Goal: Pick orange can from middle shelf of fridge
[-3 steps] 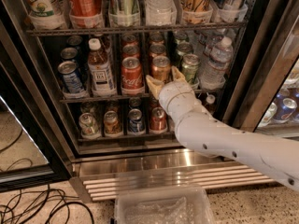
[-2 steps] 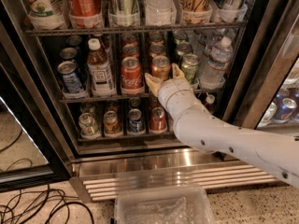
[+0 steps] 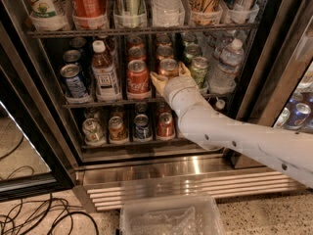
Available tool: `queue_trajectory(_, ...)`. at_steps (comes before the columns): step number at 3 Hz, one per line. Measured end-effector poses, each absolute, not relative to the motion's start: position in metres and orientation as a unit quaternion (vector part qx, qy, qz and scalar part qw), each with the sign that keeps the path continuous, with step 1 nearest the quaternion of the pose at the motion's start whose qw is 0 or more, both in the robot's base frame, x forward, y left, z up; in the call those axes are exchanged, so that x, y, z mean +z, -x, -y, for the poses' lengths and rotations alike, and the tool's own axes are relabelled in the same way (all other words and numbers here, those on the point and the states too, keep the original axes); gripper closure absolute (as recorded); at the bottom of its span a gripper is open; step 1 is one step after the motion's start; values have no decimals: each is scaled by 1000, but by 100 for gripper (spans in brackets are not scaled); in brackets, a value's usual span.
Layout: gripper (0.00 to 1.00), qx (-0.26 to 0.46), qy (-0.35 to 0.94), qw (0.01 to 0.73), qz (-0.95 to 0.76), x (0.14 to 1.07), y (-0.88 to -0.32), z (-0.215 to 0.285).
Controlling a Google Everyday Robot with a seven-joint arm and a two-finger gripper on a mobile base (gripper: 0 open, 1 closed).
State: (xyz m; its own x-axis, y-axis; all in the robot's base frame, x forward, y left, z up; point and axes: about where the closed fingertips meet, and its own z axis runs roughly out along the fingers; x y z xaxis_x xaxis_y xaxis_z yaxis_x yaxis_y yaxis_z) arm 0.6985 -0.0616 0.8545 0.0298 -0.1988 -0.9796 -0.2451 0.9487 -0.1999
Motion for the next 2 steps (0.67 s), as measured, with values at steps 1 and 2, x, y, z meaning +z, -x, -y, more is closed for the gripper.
queue_trajectory(1, 50, 20, 156, 696, -700, 852, -705, 59)
queue_trajectory(2, 74, 20, 156, 696, -701, 852, -705, 59)
